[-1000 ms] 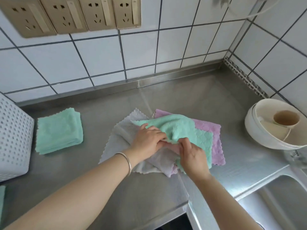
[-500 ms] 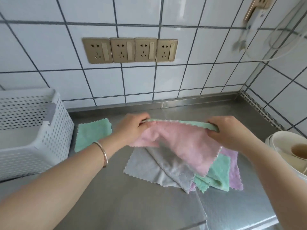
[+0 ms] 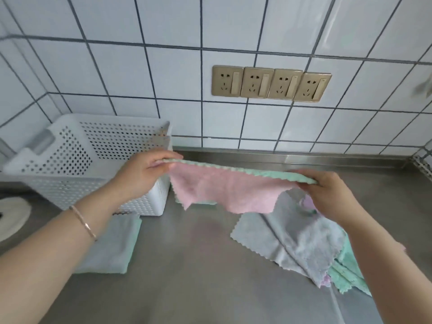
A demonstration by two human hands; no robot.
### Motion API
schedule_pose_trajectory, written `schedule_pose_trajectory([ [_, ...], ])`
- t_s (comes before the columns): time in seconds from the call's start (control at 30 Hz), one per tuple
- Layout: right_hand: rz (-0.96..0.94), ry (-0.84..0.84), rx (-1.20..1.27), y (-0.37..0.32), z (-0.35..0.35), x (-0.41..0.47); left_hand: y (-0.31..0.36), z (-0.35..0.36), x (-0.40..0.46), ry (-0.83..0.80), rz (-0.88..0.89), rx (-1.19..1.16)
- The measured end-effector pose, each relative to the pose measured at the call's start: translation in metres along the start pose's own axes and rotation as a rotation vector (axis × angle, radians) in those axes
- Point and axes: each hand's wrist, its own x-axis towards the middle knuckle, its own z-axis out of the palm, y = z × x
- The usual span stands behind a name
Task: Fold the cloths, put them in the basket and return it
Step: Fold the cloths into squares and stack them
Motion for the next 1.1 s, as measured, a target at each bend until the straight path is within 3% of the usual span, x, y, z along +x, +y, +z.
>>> schedule_pose_trajectory([
  [0.23, 0.289, -0.495, 0.148, 0.026, 0.079, -0.058, -0.077, 0.023, -0.11, -0.34, -0.341, 0.015],
  [0.47, 0.462, -0.9, -0.13, 0.093, 0.143, -0.108, -0.13, 0.064, -0.183, -0.814, -0.506, 0.209],
  [0.57, 0.529, -0.983, -0.189, 0.1, 0.15, -0.116, -0.14, 0.067, -0.19, -0.952, -0.501, 0.231],
  [0.7, 0.559, -0.923, -0.153, 0.097, 0.159, -0.11, -0.149, 0.064, -0.179, -0.824, -0.561, 0.198],
  [0.9, 0.618, -0.481, -0.038, 0.103, 0.188, -0.068, -0.153, 0.075, -0.138, -0.401, -0.694, 0.03],
  [1.0, 0.654, -0.374, -0.09, 0.107, 0.203, -0.051, -0.162, 0.087, -0.122, -0.239, -0.725, 0.147],
  [1.1, 0.651, -0.328, -0.137, 0.109, 0.209, -0.041, -0.169, 0.099, -0.108, -0.184, -0.758, 0.302],
])
